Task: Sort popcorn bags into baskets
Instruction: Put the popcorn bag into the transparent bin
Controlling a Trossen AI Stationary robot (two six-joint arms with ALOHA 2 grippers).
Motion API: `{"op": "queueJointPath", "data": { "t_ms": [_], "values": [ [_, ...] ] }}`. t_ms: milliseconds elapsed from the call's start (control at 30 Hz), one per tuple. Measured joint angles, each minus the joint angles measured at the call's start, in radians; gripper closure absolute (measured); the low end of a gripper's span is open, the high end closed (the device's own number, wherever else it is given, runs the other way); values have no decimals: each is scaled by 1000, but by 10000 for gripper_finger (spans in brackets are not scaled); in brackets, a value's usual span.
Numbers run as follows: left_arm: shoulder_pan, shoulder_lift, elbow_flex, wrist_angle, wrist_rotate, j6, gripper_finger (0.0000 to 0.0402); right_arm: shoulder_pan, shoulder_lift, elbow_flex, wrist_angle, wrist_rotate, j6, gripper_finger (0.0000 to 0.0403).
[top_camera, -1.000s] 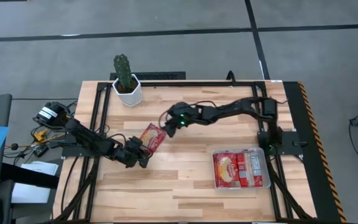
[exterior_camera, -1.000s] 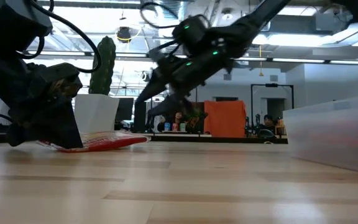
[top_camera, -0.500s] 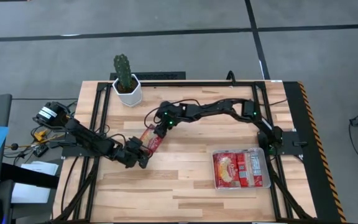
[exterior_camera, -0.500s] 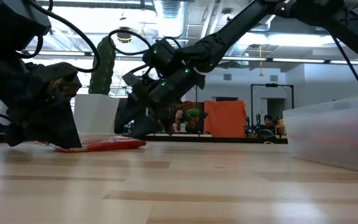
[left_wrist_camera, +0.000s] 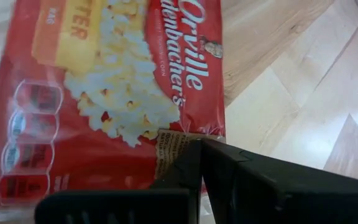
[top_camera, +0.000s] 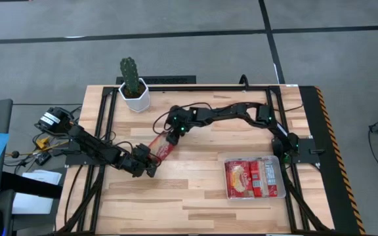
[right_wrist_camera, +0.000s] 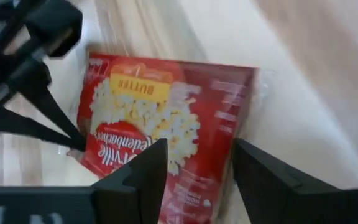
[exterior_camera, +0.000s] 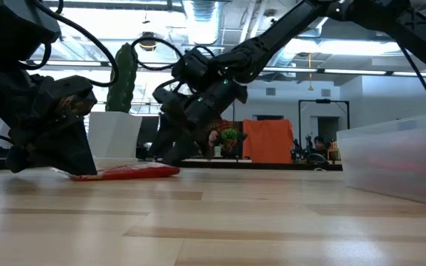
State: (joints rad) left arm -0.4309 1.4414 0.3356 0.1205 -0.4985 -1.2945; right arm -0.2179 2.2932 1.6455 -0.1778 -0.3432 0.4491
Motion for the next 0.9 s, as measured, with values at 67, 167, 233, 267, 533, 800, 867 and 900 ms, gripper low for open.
{"op": "queueJointPath", "data": {
  "t_ms": [67,167,233,267,533,800,867,900],
  "values": [
    [0,0,0,-2,-1,0,401,-16,-24,-2,-13,2,6,204],
    [0,0,0,-3,-3,0,401,-31,-45,2,7,5,4,206],
    [0,0,0,-7,-5,0,401,-34,-45,1,4,6,-2,204],
    [0,0,0,-8,-5,0,401,-31,-43,0,-3,8,-6,202],
    [1,0,0,-10,-8,15,401,4,18,1,28,-2,-13,182],
    [0,0,0,-10,-8,14,401,32,16,1,47,-6,-18,200],
    [0,0,0,-10,-7,7,401,27,16,1,36,-7,-35,212],
    [0,0,0,-10,-6,2,401,20,16,1,25,-15,-35,216]
  ]
}}
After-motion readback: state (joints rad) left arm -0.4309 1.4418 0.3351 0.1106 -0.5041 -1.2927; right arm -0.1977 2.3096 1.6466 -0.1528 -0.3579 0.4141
